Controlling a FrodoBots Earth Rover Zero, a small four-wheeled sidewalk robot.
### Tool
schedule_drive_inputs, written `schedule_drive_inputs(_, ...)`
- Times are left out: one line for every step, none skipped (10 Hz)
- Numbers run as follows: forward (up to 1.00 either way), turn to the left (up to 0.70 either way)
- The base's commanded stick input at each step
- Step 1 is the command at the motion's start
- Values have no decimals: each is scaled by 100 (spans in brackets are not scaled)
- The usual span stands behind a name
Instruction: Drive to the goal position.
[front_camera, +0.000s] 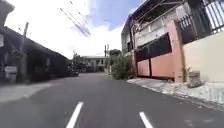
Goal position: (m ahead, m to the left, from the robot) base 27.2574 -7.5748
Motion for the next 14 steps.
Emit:
schedule_drive_inputs(100, 0)
schedule_drive_inputs(100, 0)
schedule_drive_inputs(100, 0)
schedule_drive_inputs(100, 0)
schedule_drive_inputs(100, 0)
schedule_drive_inputs(100, 0)
schedule_drive_inputs(100, 0)
schedule_drive_inputs(100, 0)
schedule_drive_inputs(100, 0)
schedule_drive_inputs(100, 0)
schedule_drive_inputs(100, 0)
schedule_drive_inputs(100, 0)
schedule_drive_inputs(100, 0)
schedule_drive_inputs(100, 0)
